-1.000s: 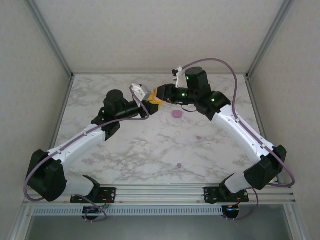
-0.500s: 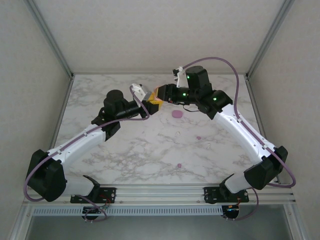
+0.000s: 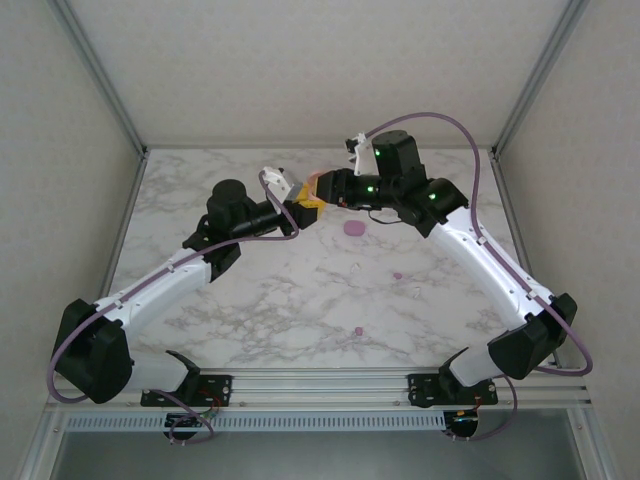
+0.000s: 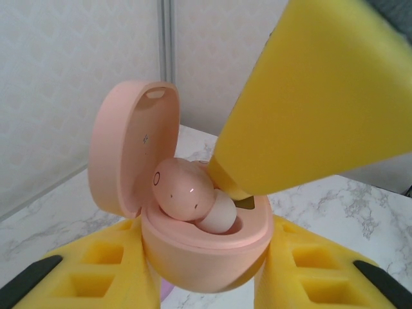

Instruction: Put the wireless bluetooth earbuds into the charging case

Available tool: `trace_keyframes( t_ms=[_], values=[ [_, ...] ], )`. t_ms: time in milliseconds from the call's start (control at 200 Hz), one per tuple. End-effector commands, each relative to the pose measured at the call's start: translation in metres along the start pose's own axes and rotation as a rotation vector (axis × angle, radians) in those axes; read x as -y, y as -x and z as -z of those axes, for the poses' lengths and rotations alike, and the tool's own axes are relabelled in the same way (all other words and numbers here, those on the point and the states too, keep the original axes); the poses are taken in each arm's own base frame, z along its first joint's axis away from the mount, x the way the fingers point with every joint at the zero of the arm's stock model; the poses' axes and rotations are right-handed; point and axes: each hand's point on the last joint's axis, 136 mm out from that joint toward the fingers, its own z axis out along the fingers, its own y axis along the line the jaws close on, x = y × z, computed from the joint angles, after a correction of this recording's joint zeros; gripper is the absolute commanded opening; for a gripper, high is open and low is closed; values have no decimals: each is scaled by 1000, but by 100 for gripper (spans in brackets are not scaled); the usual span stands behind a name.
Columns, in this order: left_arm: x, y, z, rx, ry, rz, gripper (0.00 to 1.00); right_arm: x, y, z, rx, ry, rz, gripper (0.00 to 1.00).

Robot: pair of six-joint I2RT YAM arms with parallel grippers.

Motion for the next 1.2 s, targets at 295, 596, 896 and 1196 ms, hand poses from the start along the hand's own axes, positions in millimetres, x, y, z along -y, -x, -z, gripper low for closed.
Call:
trace_keyframes(
  t_ms=[295,596,896,1196],
  values=[
    [8,28,5,82,-16,-62,11,-15,10,21,55,7,49,29],
    [9,26,6,71,-22,-62,11,-16,24,14,94,-1,37,29],
    [9,27,5,75,-22,-66,11,-6,26,2,67,-46,6,29],
    [8,29,5,80,-20,-68,11,-3,19,-6,22,-61,24,28]
  ],
)
